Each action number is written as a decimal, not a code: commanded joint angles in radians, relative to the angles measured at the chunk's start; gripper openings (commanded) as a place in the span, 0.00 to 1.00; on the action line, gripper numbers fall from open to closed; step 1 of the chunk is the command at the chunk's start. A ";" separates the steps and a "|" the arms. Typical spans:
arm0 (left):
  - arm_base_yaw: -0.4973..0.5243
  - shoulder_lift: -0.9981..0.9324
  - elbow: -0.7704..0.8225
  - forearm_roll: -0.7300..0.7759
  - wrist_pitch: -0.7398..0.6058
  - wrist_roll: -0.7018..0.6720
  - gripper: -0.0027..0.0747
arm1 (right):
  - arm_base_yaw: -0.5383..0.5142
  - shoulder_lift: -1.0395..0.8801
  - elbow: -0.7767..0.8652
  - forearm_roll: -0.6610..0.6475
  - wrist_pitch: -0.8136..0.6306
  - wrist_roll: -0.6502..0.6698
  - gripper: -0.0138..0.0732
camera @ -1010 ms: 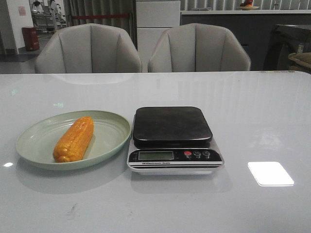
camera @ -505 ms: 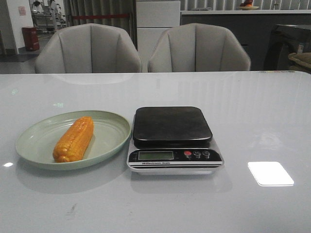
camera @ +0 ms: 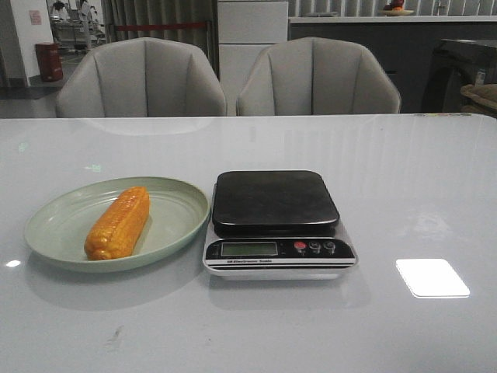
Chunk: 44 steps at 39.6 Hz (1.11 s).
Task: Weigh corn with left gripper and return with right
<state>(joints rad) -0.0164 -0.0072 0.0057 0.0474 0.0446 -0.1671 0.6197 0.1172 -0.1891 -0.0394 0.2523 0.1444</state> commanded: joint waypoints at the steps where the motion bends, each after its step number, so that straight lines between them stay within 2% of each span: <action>1: 0.001 -0.020 0.032 -0.010 -0.071 -0.002 0.18 | -0.006 0.013 -0.029 -0.004 -0.084 -0.008 0.35; 18: 0.001 -0.020 0.032 -0.010 -0.071 -0.002 0.18 | -0.019 0.013 -0.029 -0.005 -0.084 -0.022 0.35; 23: 0.001 -0.020 0.032 -0.010 -0.071 -0.002 0.18 | -0.103 0.013 -0.029 -0.005 -0.084 -0.064 0.35; 33: 0.001 -0.020 0.032 -0.010 -0.071 -0.002 0.18 | -0.379 0.013 0.012 0.020 -0.121 -0.078 0.35; 40: 0.001 -0.020 0.032 -0.010 -0.071 -0.002 0.18 | -0.477 0.013 0.137 0.023 -0.283 -0.078 0.35; 44: 0.001 -0.020 0.032 -0.010 -0.071 -0.002 0.18 | -0.504 0.008 0.183 0.023 -0.326 -0.078 0.35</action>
<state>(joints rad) -0.0164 -0.0072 0.0057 0.0474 0.0485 -0.1671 0.1383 0.1172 -0.0095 -0.0168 0.0606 0.0770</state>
